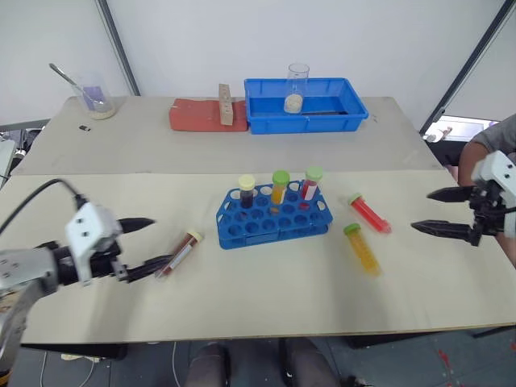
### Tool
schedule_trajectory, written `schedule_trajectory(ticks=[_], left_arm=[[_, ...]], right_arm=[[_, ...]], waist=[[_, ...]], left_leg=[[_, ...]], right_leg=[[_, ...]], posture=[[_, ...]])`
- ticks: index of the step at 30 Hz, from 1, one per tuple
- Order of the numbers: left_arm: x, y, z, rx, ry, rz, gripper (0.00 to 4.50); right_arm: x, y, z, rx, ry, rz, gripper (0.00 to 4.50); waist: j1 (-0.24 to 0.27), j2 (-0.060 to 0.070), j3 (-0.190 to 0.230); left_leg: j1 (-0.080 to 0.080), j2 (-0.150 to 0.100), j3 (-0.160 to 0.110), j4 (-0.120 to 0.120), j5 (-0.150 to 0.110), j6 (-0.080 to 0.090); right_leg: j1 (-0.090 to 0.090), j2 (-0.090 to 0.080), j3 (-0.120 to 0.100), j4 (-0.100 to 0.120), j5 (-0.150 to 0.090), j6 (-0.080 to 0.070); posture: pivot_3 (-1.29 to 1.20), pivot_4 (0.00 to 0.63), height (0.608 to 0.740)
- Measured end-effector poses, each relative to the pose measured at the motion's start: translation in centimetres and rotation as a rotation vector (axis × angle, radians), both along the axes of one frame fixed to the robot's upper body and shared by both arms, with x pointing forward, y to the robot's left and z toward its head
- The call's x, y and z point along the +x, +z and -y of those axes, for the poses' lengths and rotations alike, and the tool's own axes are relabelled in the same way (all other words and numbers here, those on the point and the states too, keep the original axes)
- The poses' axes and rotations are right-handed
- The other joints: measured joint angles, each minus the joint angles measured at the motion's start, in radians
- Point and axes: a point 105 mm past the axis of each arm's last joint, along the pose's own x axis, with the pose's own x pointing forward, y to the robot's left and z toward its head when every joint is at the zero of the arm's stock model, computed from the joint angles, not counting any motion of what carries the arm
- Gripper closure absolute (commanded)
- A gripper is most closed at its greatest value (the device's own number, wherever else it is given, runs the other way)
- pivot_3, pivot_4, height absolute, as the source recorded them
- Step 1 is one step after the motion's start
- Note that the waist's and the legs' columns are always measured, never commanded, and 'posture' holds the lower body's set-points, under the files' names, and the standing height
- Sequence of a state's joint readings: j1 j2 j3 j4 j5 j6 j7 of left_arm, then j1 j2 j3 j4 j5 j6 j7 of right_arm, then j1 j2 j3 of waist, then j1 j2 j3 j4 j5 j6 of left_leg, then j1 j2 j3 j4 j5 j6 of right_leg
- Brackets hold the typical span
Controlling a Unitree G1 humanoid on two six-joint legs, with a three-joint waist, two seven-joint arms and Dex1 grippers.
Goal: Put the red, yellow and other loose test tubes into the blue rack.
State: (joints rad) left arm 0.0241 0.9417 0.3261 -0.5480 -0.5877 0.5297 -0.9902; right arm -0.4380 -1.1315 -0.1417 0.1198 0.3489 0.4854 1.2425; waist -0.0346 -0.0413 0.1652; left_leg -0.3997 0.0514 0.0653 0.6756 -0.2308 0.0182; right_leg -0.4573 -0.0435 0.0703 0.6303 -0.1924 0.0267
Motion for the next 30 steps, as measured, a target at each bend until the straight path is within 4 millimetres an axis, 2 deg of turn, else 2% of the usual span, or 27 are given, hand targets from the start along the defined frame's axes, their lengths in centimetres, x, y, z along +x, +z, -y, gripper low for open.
schedule_trajectory(ticks=[6,10,14,17,21,25,27,30], left_arm=[[0.1,1.8,5.9,-0.047,-0.231,0.052,0.08],[-0.1,2.0,8.2,-0.065,-0.330,0.058,0.08],[0.2,1.5,9.1,-0.074,-0.358,0.045,0.08],[0.3,1.3,9.5,-0.073,-0.373,0.039,0.08],[0.2,1.2,9.7,-0.073,-0.384,0.038,0.08],[0.1,1.0,10.0,-0.084,-0.394,0.033,0.08],[0.1,0.9,10.1,-0.082,-0.396,0.032,0.00],[0.1,0.8,10.2,-0.081,-0.400,0.029,0.00]], right_arm=[[4.1,-0.2,-2.9,-0.012,-0.097,-0.078,0.00],[7.0,-2.2,-4.1,-0.048,-0.168,-0.167,0.00],[8.8,-4.8,-3.9,-0.099,-0.239,-0.277,0.00],[9.7,-5.7,-3.4,-0.149,-0.273,-0.313,0.00],[10.2,-6.3,-2.7,-0.197,-0.297,-0.338,0.00],[9.8,-7.4,-2.3,-0.246,-0.286,-0.392,0.00],[9.6,-8.1,-2.3,-0.259,-0.281,-0.416,0.55],[9.8,-7.9,-2.7,-0.269,-0.269,-0.414,1.49]], waist=[[-0.013,0.000,0.000],[-0.010,0.000,0.000],[-0.006,0.000,0.000],[-0.007,0.000,0.000],[-0.009,0.000,0.000],[-0.011,0.000,0.000],[-0.011,0.000,0.000],[-0.016,0.000,0.000]], left_leg=[[0.000,-0.001,-0.001,0.001,0.000,0.000],[-0.003,-0.002,-0.003,0.002,0.000,0.000],[-0.006,-0.003,-0.004,0.002,0.000,0.001],[-0.007,-0.003,-0.004,0.002,0.000,0.001],[-0.007,-0.003,-0.004,0.002,0.000,0.001],[-0.006,-0.003,-0.005,0.002,0.000,0.001],[-0.006,-0.003,-0.005,0.003,0.000,0.001],[-0.005,-0.003,-0.005,0.003,0.000,0.001]], right_leg=[[0.001,0.001,0.001,-0.001,0.005,0.006],[0.000,0.001,0.001,-0.001,0.007,0.006],[0.000,0.001,0.001,-0.003,0.009,0.003],[0.000,0.001,0.001,-0.004,0.010,0.004],[0.000,0.001,0.001,-0.005,0.010,0.004],[0.000,0.001,0.001,-0.003,0.010,0.004],[0.000,0.001,0.001,-0.002,0.010,0.004],[0.000,0.001,0.001,-0.001,0.010,0.004]], posture=[[0.00,0.150,0.729],[0.00,0.150,0.729],[0.00,0.150,0.729],[0.00,0.150,0.729],[0.00,0.150,0.729],[0.00,0.150,0.729],[0.00,0.150,0.729],[0.00,0.150,0.729]])
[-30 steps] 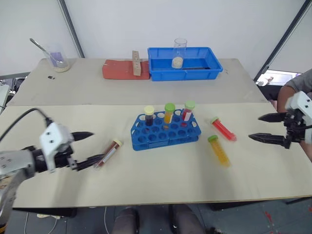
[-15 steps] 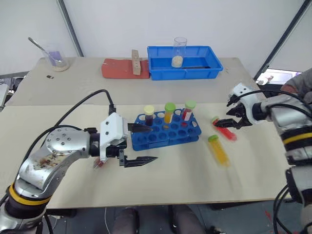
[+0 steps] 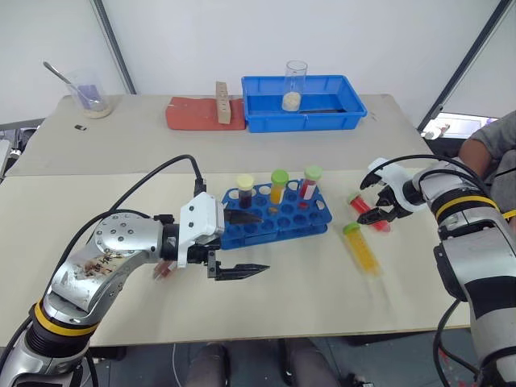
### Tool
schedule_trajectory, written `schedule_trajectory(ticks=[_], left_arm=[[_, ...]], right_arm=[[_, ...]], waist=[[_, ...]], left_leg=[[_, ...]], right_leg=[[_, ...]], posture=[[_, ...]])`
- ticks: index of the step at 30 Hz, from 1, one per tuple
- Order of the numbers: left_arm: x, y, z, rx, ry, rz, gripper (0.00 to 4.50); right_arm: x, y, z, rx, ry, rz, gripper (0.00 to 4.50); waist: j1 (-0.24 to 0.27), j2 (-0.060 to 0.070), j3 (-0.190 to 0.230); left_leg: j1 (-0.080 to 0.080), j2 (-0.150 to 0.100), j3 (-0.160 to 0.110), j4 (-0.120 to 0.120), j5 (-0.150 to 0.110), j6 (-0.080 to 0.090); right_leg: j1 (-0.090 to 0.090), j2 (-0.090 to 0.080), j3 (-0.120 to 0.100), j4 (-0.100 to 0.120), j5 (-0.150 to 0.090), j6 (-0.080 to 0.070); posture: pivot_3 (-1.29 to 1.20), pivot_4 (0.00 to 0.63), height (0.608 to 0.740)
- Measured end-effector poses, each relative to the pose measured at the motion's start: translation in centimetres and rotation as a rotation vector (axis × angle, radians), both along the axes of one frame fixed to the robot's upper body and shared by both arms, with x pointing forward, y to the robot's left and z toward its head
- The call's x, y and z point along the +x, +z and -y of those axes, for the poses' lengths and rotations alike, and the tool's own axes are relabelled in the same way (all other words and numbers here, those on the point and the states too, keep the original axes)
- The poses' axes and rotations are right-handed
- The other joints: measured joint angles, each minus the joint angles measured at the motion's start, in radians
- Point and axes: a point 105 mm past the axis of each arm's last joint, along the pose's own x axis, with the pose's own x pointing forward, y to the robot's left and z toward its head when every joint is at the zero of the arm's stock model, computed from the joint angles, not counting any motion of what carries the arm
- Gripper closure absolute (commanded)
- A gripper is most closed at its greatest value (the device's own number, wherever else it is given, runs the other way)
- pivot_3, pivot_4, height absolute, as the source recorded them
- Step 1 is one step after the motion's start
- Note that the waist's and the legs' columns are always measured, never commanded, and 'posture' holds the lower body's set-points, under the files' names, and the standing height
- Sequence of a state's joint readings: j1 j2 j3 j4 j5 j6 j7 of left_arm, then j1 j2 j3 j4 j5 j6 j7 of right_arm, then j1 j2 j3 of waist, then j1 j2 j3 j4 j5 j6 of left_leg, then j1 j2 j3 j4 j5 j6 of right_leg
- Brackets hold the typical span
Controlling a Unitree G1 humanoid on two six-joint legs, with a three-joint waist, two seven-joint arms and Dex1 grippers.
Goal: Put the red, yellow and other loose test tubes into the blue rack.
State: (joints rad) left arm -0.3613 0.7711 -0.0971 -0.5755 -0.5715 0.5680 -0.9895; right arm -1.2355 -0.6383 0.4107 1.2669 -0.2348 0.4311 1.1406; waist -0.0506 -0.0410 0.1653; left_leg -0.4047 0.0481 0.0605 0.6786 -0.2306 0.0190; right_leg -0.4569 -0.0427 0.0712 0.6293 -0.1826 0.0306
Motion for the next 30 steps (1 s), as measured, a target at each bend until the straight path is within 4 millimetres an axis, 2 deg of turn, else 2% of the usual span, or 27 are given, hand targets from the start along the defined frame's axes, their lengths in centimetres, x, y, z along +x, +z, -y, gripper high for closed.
schedule_trajectory(ticks=[5,6,14,16,19,21,22,23,26,30], left_arm=[[0.0,-0.2,0.1,0.008,-0.002,0.008,0.00],[0.0,-0.2,0.2,0.006,-0.008,0.012,0.00],[-0.1,-0.5,0.0,0.022,-0.017,0.010,0.00],[0.0,-0.9,-0.6,0.034,0.006,-0.006,0.00],[0.2,-1.2,-2.0,0.040,0.059,-0.026,0.00],[0.2,-1.1,-2.7,0.037,0.083,-0.028,0.00],[0.2,-0.9,-2.9,0.031,0.093,-0.024,0.00],[0.3,-0.8,-3.1,0.024,0.101,-0.025,0.00],[0.1,-0.4,-3.3,-0.007,0.100,-0.037,0.00],[-0.1,0.2,-3.4,-0.036,0.091,-0.034,0.00]], right_arm=[[0.2,-0.1,-0.5,-0.014,0.013,0.001,3.27],[0.3,-0.1,-0.5,-0.015,0.014,0.003,3.46],[0.4,0.5,-0.6,0.065,-0.010,0.036,3.47],[0.5,1.8,-0.2,0.113,-0.018,0.075,3.47],[0.4,5.8,0.8,0.179,-0.008,0.194,3.47],[-0.9,7.7,1.4,0.205,0.009,0.268,3.47],[-2.2,8.2,1.3,0.211,0.023,0.307,3.47],[-3.1,8.2,0.8,0.233,0.033,0.325,3.47],[-5.7,7.5,-2.5,0.341,0.086,0.365,3.47],[-8.7,8.0,-7.0,0.548,0.208,0.584,3.48]], waist=[[-0.002,0.000,0.000],[-0.003,0.000,0.000],[-0.008,0.000,0.000],[-0.010,0.002,0.001],[-0.009,0.006,0.004],[0.002,0.006,0.004],[0.010,0.006,0.004],[0.014,0.006,0.004],[0.015,0.006,0.004],[0.014,0.006,0.004]], left_leg=[[0.001,0.000,-0.001,0.000,0.000,0.000],[0.000,0.000,-0.001,0.000,0.000,0.000],[0.000,0.000,-0.001,0.000,0.000,0.000],[0.000,0.000,-0.001,0.000,0.000,0.000],[-0.001,0.000,-0.001,-0.001,0.000,0.000],[-0.001,0.001,-0.003,-0.001,0.000,0.001],[-0.001,0.001,-0.003,-0.002,-0.001,0.001],[-0.001,0.001,-0.004,-0.003,-0.001,0.001],[-0.001,0.001,-0.003,-0.001,-0.001,0.001],[0.001,0.001,-0.005,0.001,-0.001,0.001]], right_leg=[[0.000,0.000,0.000,0.000,0.000,0.000],[0.000,0.000,0.000,0.000,0.000,0.000],[0.000,0.000,0.000,0.000,0.000,0.000],[0.000,0.000,0.000,0.000,0.000,0.000],[-0.001,0.000,0.000,0.000,-0.001,0.001],[0.000,0.000,-0.002,0.000,-0.003,0.002],[0.000,0.000,-0.003,0.000,-0.004,0.001],[0.000,0.000,-0.004,0.001,-0.004,0.001],[-0.001,0.000,-0.003,0.001,-0.005,0.002],[0.002,0.001,-0.003,0.002,-0.006,0.008]], posture=[[0.00,0.150,0.729],[0.00,0.150,0.729],[0.00,0.150,0.729],[0.00,0.150,0.729],[0.00,0.150,0.729],[0.00,0.150,0.729],[0.00,0.150,0.729],[0.00,0.150,0.729],[0.00,0.150,0.729],[0.00,0.150,0.729]])
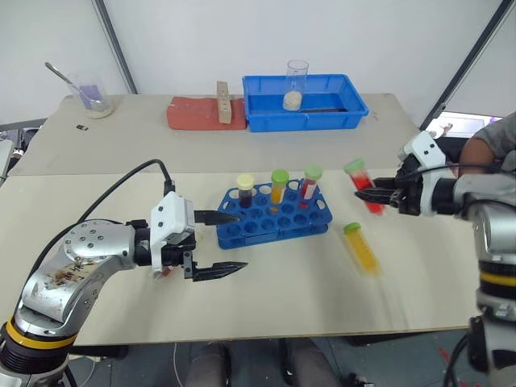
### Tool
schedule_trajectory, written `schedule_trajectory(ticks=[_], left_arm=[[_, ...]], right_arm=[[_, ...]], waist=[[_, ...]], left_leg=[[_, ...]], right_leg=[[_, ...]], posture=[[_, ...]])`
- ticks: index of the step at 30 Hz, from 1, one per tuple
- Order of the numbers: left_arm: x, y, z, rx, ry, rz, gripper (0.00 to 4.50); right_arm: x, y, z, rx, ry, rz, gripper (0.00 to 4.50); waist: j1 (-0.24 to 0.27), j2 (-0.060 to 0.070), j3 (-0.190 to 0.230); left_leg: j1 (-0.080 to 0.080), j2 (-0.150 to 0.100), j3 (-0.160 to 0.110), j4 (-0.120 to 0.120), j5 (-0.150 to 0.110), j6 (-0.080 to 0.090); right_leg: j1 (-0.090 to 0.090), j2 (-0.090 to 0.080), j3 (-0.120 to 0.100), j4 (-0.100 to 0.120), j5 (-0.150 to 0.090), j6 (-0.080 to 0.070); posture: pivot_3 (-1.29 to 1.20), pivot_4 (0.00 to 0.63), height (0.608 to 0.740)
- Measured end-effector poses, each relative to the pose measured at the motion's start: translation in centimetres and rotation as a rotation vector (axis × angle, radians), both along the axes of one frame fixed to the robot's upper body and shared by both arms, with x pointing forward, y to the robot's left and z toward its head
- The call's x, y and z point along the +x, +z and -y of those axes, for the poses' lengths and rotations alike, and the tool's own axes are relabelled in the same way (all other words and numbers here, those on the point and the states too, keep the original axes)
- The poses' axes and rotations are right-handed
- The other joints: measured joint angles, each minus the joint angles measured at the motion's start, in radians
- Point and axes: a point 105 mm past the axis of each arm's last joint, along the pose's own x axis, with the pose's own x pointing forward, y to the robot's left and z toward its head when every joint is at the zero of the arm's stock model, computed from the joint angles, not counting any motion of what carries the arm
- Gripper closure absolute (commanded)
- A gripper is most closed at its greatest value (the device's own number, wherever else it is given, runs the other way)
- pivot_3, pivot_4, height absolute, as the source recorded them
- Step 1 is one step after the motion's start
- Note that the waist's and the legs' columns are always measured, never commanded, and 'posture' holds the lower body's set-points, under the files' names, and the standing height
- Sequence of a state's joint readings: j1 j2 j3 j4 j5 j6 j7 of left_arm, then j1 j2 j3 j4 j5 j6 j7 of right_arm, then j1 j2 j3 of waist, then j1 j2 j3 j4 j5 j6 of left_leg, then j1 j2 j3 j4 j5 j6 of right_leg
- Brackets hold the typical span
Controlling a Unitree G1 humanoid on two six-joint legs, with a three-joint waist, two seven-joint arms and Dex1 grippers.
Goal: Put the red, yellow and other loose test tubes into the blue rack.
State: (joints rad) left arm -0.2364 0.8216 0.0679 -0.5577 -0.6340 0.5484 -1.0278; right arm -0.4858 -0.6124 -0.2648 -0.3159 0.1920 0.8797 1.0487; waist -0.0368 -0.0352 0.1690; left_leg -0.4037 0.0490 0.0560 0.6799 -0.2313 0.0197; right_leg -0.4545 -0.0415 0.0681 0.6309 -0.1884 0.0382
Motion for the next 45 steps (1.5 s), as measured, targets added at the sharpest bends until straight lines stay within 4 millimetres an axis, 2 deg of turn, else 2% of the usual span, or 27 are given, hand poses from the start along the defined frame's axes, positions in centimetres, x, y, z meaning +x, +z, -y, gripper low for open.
schedule_trajectory(ticks=[2,8,15,20,26,35,41,45], left_arm=[[0.0,0.0,0.0,-0.002,-0.004,0.000,0.00],[0.8,0.6,0.0,-0.006,-0.009,0.015,0.00],[0.8,0.5,0.2,-0.004,-0.022,0.006,0.00],[0.7,0.5,0.2,-0.003,-0.032,0.002,0.00],[0.5,0.4,0.2,0.006,-0.042,-0.003,0.00],[0.5,0.3,0.0,0.011,-0.035,-0.009,0.00],[0.5,0.3,-0.1,0.004,-0.026,-0.016,0.00],[0.6,0.4,-0.2,-0.010,-0.007,-0.030,0.00]], right_arm=[[-1.4,-1.1,-2.2,0.037,0.048,0.075,3.48],[-1.4,-2.9,-4.3,0.159,-0.007,0.209,3.48],[0.4,-4.0,-3.7,0.180,-0.097,0.287,3.48],[1.2,-5.1,-4.6,0.184,-0.091,0.284,3.48],[1.7,-4.8,-5.6,0.186,-0.076,0.323,3.48],[2.2,-5.7,-5.9,0.181,-0.115,0.346,3.48],[2.2,-5.9,-6.1,0.227,-0.154,0.351,3.48],[2.1,-6.4,-6.1,0.335,-0.236,0.335,3.48]], waist=[[-0.002,0.000,0.000],[-0.004,0.000,0.000],[-0.007,0.000,0.000],[-0.007,0.000,0.000],[-0.007,0.000,0.000],[-0.007,0.000,0.000],[-0.010,0.000,0.000],[-0.011,-0.001,0.000]], left_leg=[[0.000,0.000,0.001,0.000,0.001,-0.001],[0.000,-0.001,0.002,0.000,0.004,-0.006],[-0.001,0.000,0.001,-0.001,0.004,-0.006],[-0.001,0.000,0.001,-0.001,0.004,-0.006],[-0.001,0.000,0.001,-0.001,0.004,-0.006],[-0.001,0.000,0.001,-0.001,0.004,-0.006],[-0.001,0.000,0.001,-0.001,0.004,-0.006],[-0.001,0.001,0.000,-0.001,0.004,-0.006]], right_leg=[[0.000,0.000,0.001,0.000,0.001,0.000],[0.000,-0.001,0.002,-0.001,0.001,-0.002],[-0.001,0.000,0.002,-0.001,0.002,-0.002],[-0.001,0.000,0.002,-0.001,0.002,-0.002],[-0.001,0.000,0.002,-0.001,0.002,-0.001],[-0.001,0.000,0.002,-0.001,0.002,-0.001],[-0.001,0.000,0.002,-0.001,0.002,-0.002],[-0.001,0.001,0.001,0.000,0.002,-0.002]], posture=[[0.00,0.150,0.729],[0.00,0.150,0.729],[0.00,0.150,0.729],[0.00,0.150,0.729],[0.00,0.150,0.729],[0.00,0.150,0.729],[0.00,0.150,0.729],[0.00,0.150,0.729]])
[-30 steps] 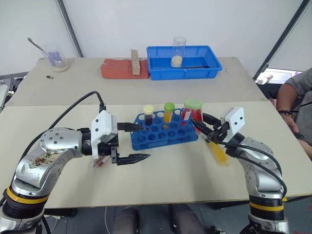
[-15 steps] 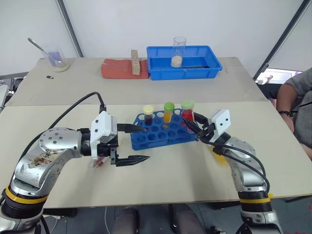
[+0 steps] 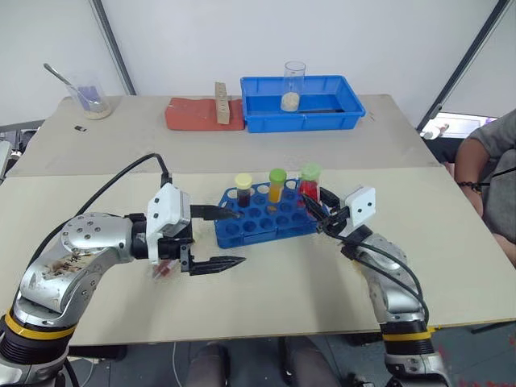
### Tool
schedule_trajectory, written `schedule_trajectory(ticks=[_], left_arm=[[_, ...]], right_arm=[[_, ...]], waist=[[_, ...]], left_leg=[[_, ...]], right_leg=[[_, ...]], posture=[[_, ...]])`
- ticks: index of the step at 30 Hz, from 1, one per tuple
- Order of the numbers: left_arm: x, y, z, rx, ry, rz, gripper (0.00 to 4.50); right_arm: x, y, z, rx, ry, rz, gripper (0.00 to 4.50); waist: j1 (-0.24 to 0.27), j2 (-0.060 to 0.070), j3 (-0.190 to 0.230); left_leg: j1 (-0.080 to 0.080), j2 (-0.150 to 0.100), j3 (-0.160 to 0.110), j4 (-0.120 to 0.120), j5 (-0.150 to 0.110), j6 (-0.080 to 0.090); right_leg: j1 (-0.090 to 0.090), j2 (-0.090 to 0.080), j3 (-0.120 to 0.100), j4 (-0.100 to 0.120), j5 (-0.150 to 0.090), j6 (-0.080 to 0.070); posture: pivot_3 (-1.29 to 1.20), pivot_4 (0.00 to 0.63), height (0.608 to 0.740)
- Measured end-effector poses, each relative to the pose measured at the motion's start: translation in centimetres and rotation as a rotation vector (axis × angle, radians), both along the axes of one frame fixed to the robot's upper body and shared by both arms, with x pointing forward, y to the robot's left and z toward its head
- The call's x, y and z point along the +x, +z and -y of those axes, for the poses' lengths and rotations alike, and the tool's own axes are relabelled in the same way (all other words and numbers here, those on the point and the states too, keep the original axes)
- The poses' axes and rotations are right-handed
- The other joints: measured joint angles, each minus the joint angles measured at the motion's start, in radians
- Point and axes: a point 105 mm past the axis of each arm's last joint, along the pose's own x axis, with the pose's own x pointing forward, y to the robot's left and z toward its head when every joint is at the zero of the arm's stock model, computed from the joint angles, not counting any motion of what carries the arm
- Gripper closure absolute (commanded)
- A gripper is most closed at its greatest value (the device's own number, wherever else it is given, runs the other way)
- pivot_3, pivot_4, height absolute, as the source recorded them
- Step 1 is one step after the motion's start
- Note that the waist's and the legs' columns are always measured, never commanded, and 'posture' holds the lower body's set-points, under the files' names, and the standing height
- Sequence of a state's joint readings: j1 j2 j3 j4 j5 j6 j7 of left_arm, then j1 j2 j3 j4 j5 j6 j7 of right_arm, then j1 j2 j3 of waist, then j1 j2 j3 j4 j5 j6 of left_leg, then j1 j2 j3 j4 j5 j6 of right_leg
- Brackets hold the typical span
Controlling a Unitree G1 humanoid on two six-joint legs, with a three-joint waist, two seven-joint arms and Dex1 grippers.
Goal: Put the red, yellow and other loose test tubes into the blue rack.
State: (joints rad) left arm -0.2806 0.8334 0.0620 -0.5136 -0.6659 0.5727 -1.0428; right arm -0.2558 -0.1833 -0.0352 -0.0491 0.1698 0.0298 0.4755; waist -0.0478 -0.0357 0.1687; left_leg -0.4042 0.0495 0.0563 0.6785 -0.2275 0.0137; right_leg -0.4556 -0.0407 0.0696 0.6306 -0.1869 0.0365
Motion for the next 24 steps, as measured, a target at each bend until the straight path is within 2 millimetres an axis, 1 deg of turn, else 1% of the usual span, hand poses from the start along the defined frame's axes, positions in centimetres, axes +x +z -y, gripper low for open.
schedule_trajectory(ticks=[10,15,17,19,21,22,23,24], left_arm=[[-0.2,-0.1,0.2,-0.003,0.009,0.004,0.00],[-0.1,0.0,0.2,-0.007,0.015,0.006,0.00],[-0.1,0.0,0.2,-0.009,0.016,0.007,0.00],[-0.1,0.0,0.2,-0.012,0.017,0.008,0.00],[0.0,0.0,0.3,-0.020,0.018,0.008,0.00],[0.0,0.0,0.3,-0.024,0.018,0.008,0.00],[0.0,0.0,0.4,-0.027,0.018,0.008,0.00],[0.0,0.0,0.4,-0.028,0.018,0.008,0.00]], right_arm=[[-0.3,-0.9,-0.3,0.100,-0.065,-0.011,3.48],[-0.5,-1.1,-0.4,0.107,-0.060,-0.013,3.48],[-0.8,-1.4,-0.4,0.099,-0.051,-0.011,2.47],[-1.1,-1.9,-0.5,0.089,-0.040,-0.023,1.83],[-1.3,-2.3,-0.7,0.077,-0.019,-0.036,1.07],[-1.5,-2.5,-0.6,0.061,-0.012,-0.041,0.74],[-1.6,-2.6,-0.4,0.047,-0.010,-0.047,0.30],[-1.6,-2.6,-0.3,0.038,-0.010,-0.048,0.03]], waist=[[-0.002,0.000,0.000],[-0.002,0.000,0.000],[0.000,0.000,0.000],[-0.001,0.000,0.000],[0.000,0.000,0.000],[0.002,0.000,0.000],[0.003,0.000,0.000],[0.003,0.000,0.000]], left_leg=[[0.000,0.000,0.000,0.000,0.000,0.000],[0.000,0.000,0.000,0.000,0.000,0.000],[0.000,0.000,0.000,-0.001,0.000,0.000],[0.000,0.000,0.000,-0.001,0.000,0.000],[0.000,0.000,0.000,-0.001,0.000,0.000],[0.000,0.000,0.000,-0.001,0.000,0.000],[0.000,0.000,0.000,0.000,0.000,0.000],[0.000,0.000,0.000,0.000,0.000,0.000]], right_leg=[[0.000,0.000,0.000,0.000,0.000,0.000],[0.000,0.000,0.000,0.000,0.000,-0.001],[0.000,0.000,0.000,0.000,0.000,-0.001],[0.000,0.000,0.000,0.000,0.000,-0.001],[0.000,0.000,0.000,0.000,0.000,-0.001],[0.000,0.000,0.000,0.000,0.000,-0.001],[0.000,0.000,0.000,0.000,0.000,-0.001],[0.000,0.000,0.000,0.000,-0.001,-0.001]], posture=[[0.00,0.150,0.729],[0.00,0.150,0.729],[0.00,0.150,0.729],[0.00,0.150,0.729],[0.00,0.150,0.729],[0.00,0.150,0.729],[0.00,0.150,0.729],[0.00,0.150,0.729]])
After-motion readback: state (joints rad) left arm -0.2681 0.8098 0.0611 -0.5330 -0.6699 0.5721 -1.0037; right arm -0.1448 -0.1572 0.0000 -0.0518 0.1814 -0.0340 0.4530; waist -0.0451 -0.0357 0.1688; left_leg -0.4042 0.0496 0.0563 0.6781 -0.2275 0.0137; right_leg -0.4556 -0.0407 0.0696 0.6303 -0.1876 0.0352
